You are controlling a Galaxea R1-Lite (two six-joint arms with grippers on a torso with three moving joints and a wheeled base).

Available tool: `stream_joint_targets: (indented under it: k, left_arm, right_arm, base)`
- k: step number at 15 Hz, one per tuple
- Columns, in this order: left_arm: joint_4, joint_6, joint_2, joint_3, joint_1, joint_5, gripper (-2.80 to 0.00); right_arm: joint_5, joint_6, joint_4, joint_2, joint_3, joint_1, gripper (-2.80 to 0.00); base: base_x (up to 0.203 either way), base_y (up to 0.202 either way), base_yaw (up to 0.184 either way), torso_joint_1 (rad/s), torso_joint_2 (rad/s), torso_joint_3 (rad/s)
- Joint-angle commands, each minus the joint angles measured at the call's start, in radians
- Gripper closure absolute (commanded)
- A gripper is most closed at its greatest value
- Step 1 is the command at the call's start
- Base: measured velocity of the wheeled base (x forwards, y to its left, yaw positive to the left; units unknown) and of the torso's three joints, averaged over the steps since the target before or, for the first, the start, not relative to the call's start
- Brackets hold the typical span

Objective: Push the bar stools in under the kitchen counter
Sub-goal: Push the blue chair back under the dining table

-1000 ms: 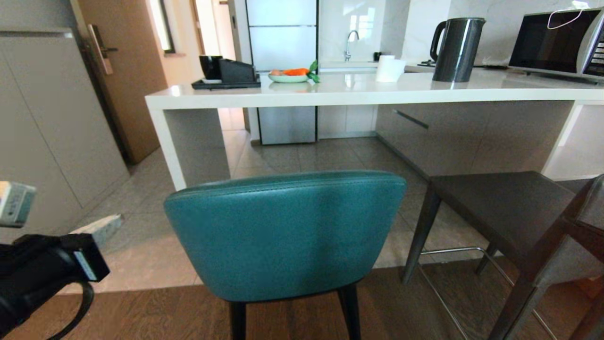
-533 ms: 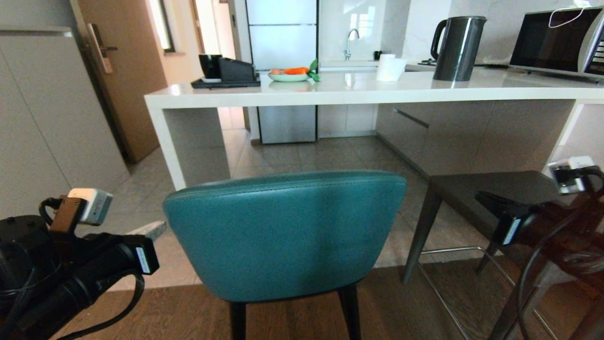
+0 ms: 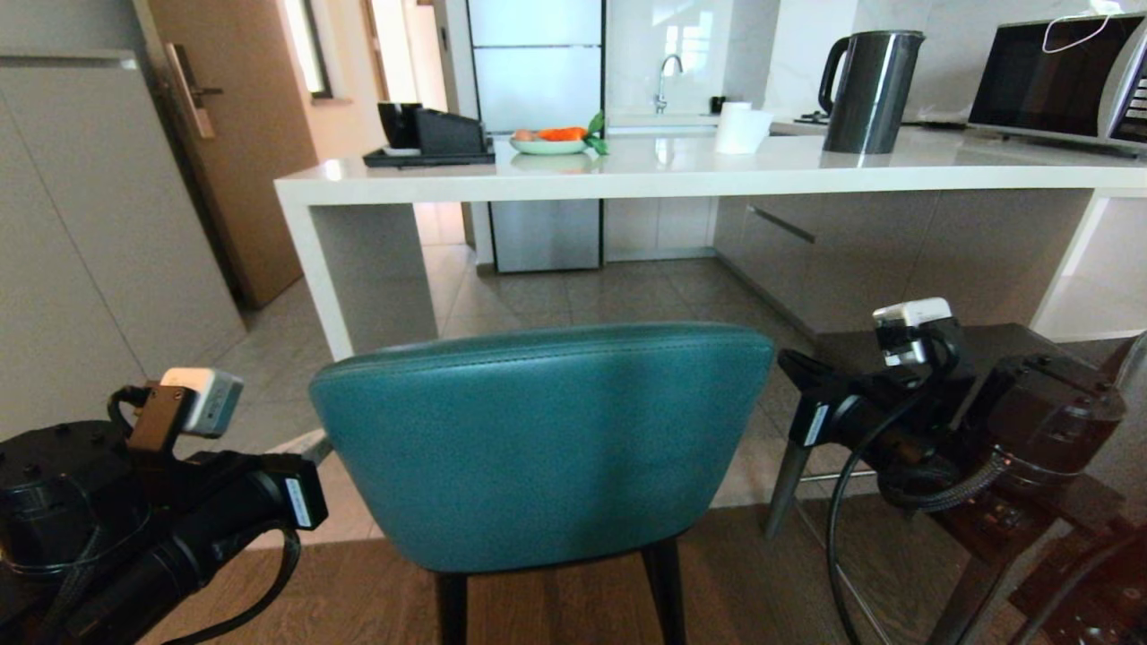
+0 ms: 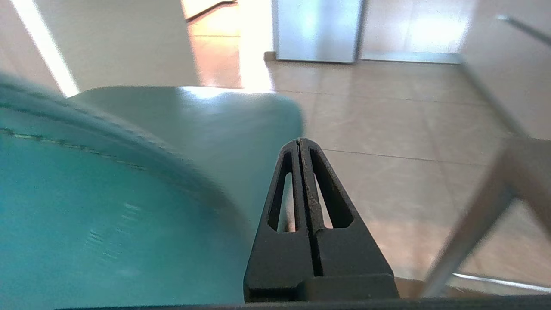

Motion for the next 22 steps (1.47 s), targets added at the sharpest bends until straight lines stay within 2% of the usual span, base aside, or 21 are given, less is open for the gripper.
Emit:
stream_joint_targets:
  k: [1, 4, 9, 11, 15, 18, 22]
  left_arm:
    - [-0.007, -0.010, 0.040, -0.029, -0.033, 0.004, 0.00]
    - [-0.007, -0.024, 0.065, -0.060, -0.068, 0.054, 0.00]
    - [-0.007, -0.023, 0.071, -0.069, -0.092, 0.059, 0.00]
    - [-0.007, -0.023, 0.071, -0.070, -0.111, 0.080, 0.00]
    - [-0.007, -0.024, 0.071, -0.084, -0.107, 0.088, 0.00]
    - [-0.007, -0.026, 0.073, -0.081, -0.112, 0.127, 0.00]
    - [-0.007, -0.024, 0.080, -0.103, -0.108, 0.131, 0.00]
  right_arm:
    - [-0.016, -0.001, -0.008, 0.053, -0.031, 0.039, 0.00]
    - [-0.024, -0.002, -0.008, 0.079, -0.063, 0.064, 0.00]
    - [-0.025, -0.002, -0.006, 0.104, -0.097, 0.064, 0.00]
    - [-0.025, -0.002, -0.006, 0.113, -0.105, 0.062, 0.00]
    - [-0.025, -0.003, 0.002, 0.143, -0.158, 0.059, 0.00]
    - [-0.025, -0.004, 0.045, 0.163, -0.233, 0.058, 0.00]
    - [-0.036, -0.005, 0.057, 0.164, -0.241, 0.054, 0.00]
  base:
    - [0.000, 0.000, 0.000, 0.000, 0.00, 0.000]
    - [0.000, 0.000, 0.000, 0.000, 0.00, 0.000]
    - [0.000, 0.000, 0.000, 0.000, 0.00, 0.000]
    - [0.000, 0.000, 0.000, 0.000, 0.00, 0.000]
    - [0.000, 0.000, 0.000, 0.000, 0.00, 0.000]
    - [0.000, 0.000, 0.000, 0.000, 0.00, 0.000]
    - [0.000, 0.000, 0.000, 0.000, 0.00, 0.000]
